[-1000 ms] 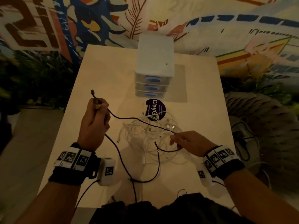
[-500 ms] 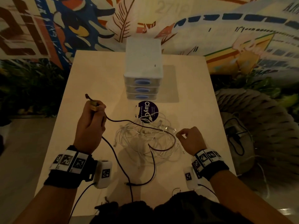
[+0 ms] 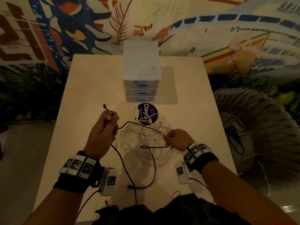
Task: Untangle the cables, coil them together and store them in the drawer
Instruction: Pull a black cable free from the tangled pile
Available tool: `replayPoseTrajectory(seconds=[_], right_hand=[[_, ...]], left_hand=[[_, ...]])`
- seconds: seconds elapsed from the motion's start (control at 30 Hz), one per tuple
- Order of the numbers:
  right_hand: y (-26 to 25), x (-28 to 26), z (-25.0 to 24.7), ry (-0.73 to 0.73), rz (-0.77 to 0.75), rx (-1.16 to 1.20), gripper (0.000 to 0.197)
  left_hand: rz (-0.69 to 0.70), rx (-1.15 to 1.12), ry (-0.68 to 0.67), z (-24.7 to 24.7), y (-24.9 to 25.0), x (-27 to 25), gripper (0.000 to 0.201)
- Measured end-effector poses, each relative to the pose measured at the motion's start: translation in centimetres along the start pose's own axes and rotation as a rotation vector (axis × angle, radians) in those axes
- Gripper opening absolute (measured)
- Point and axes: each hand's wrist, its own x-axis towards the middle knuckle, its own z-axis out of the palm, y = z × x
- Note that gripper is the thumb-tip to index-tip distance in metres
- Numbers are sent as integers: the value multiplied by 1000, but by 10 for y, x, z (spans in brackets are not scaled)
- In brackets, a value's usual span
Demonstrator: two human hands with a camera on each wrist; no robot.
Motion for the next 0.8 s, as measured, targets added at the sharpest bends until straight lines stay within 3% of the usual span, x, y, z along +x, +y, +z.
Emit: replayPoseTrajectory(seconds=[0.13,0.27,0.4,0.5,0.63,0.8], right_hand=[[-16,-20,-21,217,-153,104,17],[-40,-50,-50,342,-297,237,12],[-63,-72,-61,422,-425,307,11],[-75,-87,-62,411,-550,339,5],[-81,-101,-55,231,-689,287,6],[-71,-99,-40,79,-688,131,9]], left_hand=[[-104,354,-8,-1,-4,3,26],[-281,762,-163,5,-8,12,45],[-224,918,-99,14,-3,19,50],[-102,687,-126,29,19,17,51],[-188,231,-308,52,47,12,47],[-136,-77,-294,62,50,4,32]])
